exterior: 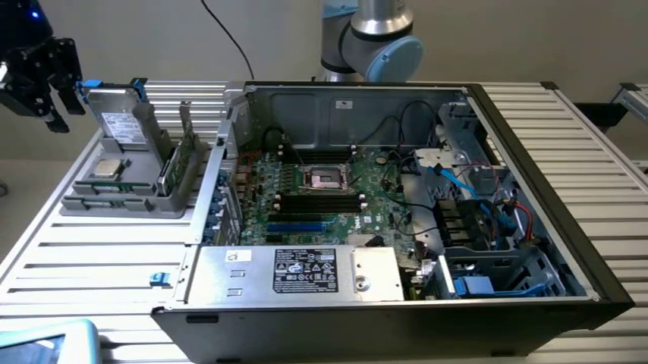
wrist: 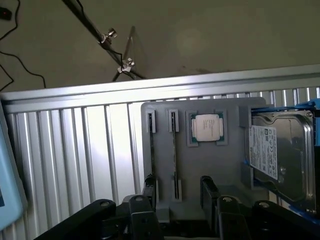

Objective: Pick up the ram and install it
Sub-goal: 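Pick up the ram and move it above insertion slot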

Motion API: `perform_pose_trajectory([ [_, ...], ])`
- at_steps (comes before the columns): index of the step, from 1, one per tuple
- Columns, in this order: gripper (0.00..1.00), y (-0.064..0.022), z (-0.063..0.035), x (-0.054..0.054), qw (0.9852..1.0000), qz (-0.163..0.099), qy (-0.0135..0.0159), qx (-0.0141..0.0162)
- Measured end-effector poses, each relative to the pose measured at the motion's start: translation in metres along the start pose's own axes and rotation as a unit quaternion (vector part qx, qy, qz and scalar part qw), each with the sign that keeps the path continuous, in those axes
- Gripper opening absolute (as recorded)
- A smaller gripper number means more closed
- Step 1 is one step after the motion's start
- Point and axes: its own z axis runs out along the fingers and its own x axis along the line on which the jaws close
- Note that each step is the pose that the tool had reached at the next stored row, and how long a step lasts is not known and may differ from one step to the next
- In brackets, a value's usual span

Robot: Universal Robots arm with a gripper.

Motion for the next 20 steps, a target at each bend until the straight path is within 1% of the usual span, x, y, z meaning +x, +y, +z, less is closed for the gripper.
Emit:
perform_pose_trajectory([
  [5,0.49,-0.0012,0.0091,0.005,1.0,0.0,0.0001,0.0],
  [7,0.49,-0.0016,0.0117,0.005,1.0,0.0,0.0009,0.0006],
  [11,0.49,-0.0018,0.0151,0.005,1.0,0.0,0.0027,0.0074],
  [12,0.49,-0.0019,0.0161,0.005,1.0,0.0,0.0032,0.0088],
  [13,0.49,-0.002,0.0174,0.005,0.9999,0.0,0.0034,0.0095],
  [20,0.49,-0.0028,0.0299,0.007,0.9999,0.0,0.0037,0.0097],
])
